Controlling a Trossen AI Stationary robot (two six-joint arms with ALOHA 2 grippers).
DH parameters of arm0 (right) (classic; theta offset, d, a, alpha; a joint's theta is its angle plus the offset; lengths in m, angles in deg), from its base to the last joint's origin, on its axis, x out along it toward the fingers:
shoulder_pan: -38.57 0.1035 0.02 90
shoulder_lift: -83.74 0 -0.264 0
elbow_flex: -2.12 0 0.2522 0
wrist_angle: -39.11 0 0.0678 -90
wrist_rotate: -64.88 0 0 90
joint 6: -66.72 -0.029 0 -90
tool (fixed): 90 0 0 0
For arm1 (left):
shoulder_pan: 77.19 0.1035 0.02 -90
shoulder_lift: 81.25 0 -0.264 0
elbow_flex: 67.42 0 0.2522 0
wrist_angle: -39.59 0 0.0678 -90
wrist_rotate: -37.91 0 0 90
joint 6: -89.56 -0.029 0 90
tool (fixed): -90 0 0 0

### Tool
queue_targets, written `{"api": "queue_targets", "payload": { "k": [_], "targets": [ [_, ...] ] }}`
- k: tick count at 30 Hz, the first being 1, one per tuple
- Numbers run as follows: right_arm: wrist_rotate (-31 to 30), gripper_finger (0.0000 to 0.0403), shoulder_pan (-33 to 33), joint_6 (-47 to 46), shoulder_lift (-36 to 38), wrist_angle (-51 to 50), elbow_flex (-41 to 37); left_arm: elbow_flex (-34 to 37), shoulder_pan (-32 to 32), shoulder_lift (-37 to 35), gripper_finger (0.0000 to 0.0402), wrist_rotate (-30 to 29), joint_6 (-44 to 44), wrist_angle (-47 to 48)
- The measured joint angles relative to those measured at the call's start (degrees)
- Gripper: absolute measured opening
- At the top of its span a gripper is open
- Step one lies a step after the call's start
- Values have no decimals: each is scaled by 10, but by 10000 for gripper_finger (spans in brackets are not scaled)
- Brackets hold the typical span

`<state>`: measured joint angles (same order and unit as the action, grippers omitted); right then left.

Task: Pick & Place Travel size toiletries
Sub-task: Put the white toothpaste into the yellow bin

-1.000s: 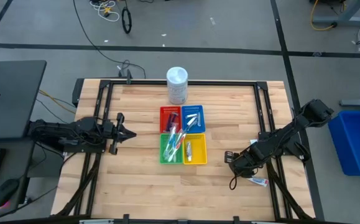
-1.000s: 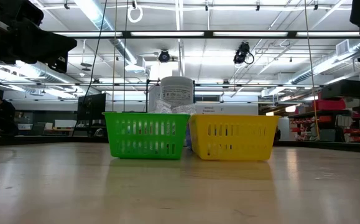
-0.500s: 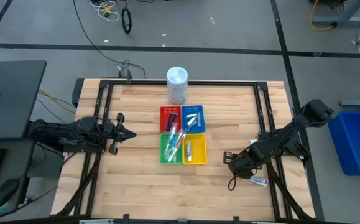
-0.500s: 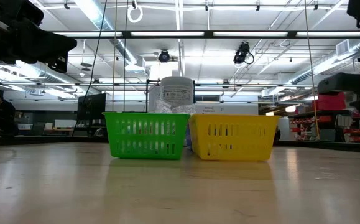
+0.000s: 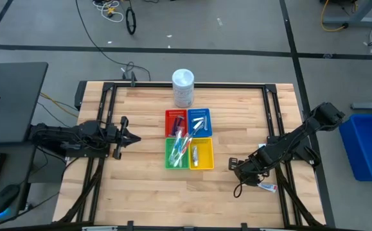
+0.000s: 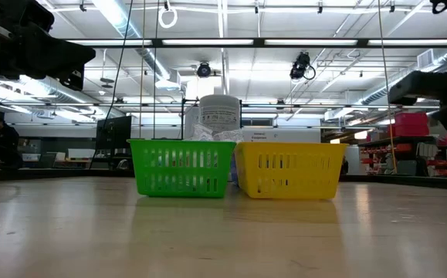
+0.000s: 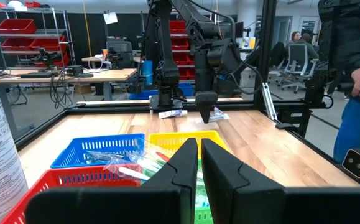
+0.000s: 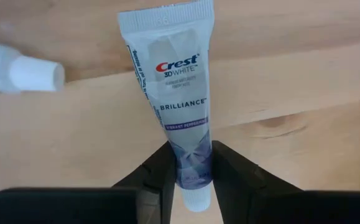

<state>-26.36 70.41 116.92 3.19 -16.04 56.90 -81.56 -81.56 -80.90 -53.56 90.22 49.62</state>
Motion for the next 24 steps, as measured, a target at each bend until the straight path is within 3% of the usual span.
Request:
{"api": "queue_targets", "payload": {
  "k": [14,24],
  "targets": [
    [-1,95,-49,-57,0,-1,71,0,0,0,27,0,0,0],
    [-1,92,-79,-156,0,38,90,0,0,0,27,0,0,0]
  ]
}}
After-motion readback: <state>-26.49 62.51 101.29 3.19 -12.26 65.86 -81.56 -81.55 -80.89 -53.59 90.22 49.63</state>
